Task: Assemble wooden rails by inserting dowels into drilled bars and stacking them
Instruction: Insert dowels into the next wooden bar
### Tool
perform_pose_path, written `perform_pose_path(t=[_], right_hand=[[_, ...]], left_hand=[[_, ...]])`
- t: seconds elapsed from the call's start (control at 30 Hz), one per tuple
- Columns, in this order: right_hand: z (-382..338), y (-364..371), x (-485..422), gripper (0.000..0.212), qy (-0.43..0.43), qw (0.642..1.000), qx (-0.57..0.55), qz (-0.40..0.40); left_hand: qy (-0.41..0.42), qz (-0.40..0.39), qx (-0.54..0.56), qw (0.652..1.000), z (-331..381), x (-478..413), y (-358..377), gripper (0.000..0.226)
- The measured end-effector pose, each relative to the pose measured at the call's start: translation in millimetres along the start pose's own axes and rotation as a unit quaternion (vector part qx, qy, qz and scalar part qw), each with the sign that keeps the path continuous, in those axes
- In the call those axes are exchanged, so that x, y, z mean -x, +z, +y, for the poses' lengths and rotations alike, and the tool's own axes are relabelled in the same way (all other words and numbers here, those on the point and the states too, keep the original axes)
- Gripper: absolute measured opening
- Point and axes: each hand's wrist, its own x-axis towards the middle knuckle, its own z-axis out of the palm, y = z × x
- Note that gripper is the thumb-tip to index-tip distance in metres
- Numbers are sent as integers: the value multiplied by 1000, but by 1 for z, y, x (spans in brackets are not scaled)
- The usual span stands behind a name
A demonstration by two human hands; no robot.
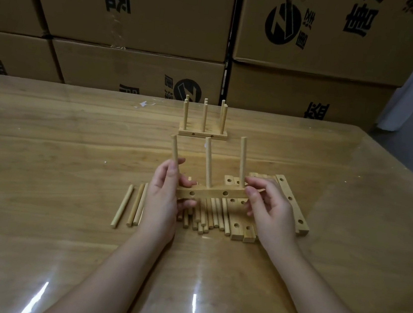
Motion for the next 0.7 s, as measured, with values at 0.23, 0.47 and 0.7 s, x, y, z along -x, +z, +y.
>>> perform_pose_path(t=[0.23, 0.47, 0.7], right_hand=[[-3, 5, 4, 19, -26, 1000, 5, -8], [-6, 7, 5, 20, -30, 999, -9, -4], [-13, 5, 3, 16, 80, 989, -127, 17]], left_hand=[[-5, 37, -7, 999, -1, -3, -3, 26], [2, 34, -10, 999, -1, -4, -4, 25], [6, 13, -28, 1000, 1, 0, -3, 27]])
